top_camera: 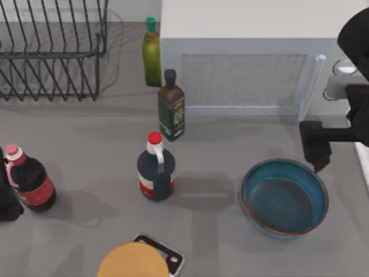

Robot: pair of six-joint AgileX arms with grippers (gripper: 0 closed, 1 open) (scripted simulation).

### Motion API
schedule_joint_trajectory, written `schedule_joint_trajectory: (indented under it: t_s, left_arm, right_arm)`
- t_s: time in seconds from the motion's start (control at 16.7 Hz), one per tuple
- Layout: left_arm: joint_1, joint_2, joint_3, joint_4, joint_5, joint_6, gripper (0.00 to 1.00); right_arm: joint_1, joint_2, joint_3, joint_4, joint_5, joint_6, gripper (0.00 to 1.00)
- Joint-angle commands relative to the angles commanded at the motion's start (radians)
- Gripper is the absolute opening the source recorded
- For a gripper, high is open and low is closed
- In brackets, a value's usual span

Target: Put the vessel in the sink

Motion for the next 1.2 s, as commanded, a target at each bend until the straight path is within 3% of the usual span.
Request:
schedule_joint_trajectory:
  t_s: [0.6,1.2]
  left_arm:
    - [0.0,0.0,0.0,0.0,0.0,0.0,1.0]
    - [0.0,0.0,0.0,0.0,0.0,0.0,1.0]
  right_arm:
    - [0.012,0.072,0.044,-0.028,-0.001,0.015,1.0]
    - [0.019,0.195,-0.207,0.348,0.0,0.022,1.0]
